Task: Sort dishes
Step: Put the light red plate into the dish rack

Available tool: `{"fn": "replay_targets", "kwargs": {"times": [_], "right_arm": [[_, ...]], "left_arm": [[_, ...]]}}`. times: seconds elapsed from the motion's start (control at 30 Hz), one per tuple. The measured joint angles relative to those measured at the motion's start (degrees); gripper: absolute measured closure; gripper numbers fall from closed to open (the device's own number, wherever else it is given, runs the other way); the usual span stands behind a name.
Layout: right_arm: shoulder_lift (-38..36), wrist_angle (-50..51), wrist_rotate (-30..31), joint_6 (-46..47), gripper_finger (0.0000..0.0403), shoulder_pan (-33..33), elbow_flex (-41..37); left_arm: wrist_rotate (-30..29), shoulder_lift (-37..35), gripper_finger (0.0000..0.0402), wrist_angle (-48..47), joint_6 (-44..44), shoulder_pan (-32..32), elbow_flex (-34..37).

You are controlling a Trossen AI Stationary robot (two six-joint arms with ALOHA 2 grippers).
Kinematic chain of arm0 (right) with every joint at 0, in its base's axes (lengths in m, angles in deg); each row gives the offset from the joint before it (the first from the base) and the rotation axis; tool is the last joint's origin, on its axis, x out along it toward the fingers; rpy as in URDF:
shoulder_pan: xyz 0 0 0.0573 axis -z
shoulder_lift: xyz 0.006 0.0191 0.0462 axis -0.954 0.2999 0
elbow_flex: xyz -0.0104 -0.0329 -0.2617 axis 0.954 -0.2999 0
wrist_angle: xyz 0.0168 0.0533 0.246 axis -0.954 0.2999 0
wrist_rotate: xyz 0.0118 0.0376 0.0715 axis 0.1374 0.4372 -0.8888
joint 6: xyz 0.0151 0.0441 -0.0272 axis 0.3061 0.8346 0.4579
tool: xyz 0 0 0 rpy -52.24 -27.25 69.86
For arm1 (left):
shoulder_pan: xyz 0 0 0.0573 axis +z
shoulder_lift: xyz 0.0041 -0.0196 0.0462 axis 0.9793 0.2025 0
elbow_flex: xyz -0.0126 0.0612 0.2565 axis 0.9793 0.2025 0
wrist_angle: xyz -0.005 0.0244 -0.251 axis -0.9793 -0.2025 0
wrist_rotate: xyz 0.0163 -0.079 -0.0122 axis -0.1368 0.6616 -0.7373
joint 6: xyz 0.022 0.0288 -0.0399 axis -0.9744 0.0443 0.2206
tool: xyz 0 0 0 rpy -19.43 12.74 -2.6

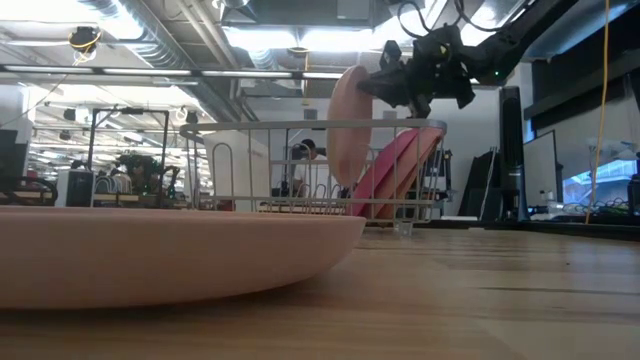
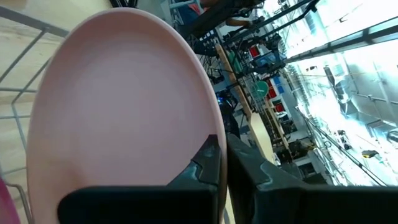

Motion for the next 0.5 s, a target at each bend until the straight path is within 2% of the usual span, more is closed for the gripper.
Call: {"fn": "replay_targets", "kwargs": {"times": [0.17, 0.33, 0.5], "right_arm": [[0.0, 0.09, -0.01, 0.11, 0.0391, 0.0, 0.0], [0.0, 0.22, -0.02, 0.16, 0.0391, 0.0, 0.0], [0.0, 0.39, -0.02, 0.23, 0.0391, 0.0, 0.0]], "left_arm": [[-4.6, 0.06, 0.0341, 1.02, -1.72, 5.26, 0.27], [-3.41, 0.52, 0.0341, 1.51, 1.59, 12.41, 2.76], [-1.77, 0.52, 0.0341, 3.8, -1.7, 18.81, 6.18]]}}
